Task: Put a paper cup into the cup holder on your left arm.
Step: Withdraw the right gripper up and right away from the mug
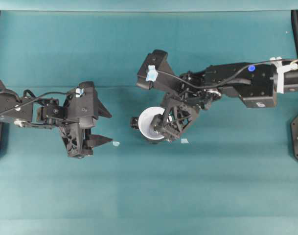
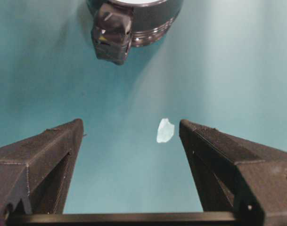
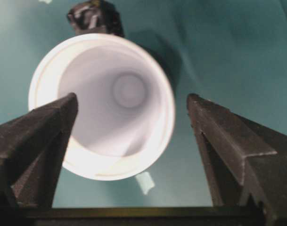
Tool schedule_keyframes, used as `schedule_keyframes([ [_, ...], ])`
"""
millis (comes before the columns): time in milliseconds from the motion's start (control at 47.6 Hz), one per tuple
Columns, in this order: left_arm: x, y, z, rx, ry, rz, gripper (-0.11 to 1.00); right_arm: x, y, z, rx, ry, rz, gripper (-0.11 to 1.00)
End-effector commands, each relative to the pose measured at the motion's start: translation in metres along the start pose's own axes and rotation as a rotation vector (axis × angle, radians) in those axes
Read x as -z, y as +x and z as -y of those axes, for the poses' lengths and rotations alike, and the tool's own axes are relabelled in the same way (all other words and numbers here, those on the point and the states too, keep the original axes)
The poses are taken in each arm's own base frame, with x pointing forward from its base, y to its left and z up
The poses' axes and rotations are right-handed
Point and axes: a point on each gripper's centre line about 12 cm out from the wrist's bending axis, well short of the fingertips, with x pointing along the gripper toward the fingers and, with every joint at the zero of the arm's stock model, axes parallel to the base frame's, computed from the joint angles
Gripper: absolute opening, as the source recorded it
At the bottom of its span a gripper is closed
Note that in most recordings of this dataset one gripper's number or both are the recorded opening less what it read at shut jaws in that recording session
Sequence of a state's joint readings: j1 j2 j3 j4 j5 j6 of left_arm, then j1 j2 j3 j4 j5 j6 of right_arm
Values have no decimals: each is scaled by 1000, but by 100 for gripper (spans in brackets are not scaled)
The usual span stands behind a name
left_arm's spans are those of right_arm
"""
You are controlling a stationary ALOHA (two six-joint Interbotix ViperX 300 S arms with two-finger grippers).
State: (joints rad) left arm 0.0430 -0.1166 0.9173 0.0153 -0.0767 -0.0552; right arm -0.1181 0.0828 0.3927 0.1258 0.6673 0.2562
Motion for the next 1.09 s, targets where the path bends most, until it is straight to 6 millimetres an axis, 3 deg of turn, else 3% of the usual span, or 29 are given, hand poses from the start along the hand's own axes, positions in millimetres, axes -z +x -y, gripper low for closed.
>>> schedule_keyframes([
  [0,-5,-1,1,2,1,18,88,-9,-19,-10,-28,-7,59,93],
  [525,-5,-1,1,2,-1,20,88,-3,-54,-34,-61,-113,145,93],
  [777,-6,-1,1,2,1,23,88,17,-78,-20,-24,-201,199,92],
  [1072,-9,-1,1,4,2,32,88,47,-79,-6,-25,-252,246,92],
])
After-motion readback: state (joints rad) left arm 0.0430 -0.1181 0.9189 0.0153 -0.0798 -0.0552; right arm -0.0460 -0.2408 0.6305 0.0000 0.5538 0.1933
